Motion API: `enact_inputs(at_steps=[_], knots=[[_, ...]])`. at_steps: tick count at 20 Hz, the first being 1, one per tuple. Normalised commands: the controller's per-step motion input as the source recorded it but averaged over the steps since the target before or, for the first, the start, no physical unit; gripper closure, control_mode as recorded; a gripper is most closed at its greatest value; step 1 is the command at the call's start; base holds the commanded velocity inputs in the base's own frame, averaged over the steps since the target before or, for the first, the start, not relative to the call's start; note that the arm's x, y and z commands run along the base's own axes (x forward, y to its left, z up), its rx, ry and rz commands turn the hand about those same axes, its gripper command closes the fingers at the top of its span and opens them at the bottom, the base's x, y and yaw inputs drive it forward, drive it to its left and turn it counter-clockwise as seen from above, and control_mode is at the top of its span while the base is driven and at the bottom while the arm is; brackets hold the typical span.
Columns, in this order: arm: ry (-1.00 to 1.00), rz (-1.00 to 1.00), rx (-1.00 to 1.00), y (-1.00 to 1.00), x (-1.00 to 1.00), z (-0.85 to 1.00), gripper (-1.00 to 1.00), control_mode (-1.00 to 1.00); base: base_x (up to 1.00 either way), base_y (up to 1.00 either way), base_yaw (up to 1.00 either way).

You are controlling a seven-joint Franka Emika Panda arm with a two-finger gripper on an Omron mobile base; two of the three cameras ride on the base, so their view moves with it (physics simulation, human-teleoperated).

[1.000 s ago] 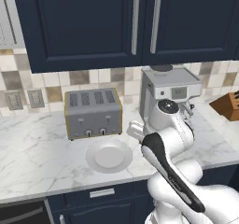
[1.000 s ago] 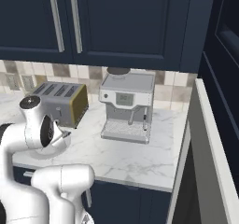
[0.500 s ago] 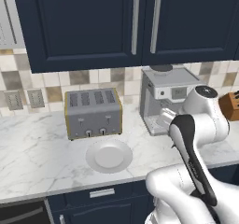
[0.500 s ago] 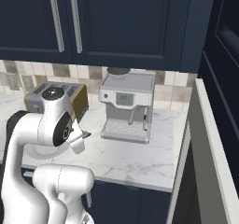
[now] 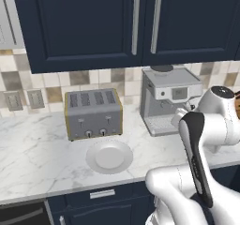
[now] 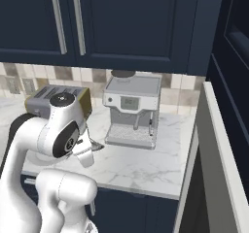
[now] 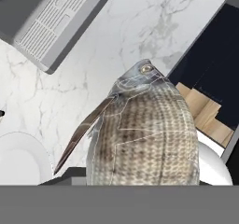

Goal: Place the fish on the rack of the oven, and slide the rack back inside. Close the oven door.

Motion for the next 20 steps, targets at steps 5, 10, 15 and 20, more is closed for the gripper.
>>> enact_inputs(at_steps=[5, 10, 15, 20], knots=[[0.0, 0.0, 0.0, 0.0, 0.0, 0.0, 1.0, 1.0, -0.01, 0.0, -0.02], [0.0, 0.0, 0.0, 0.0, 0.0, 0.0, 1.0, 1.0, -0.27, 0.37, 0.01], [0.0, 0.0, 0.0, 0.0, 0.0, 0.0, 1.0, 1.0, -0.21, 0.44, 0.15], [0.0, 0.0, 0.0, 0.0, 0.0, 0.0, 1.0, 1.0, -0.26, 0.22, 0.32]])
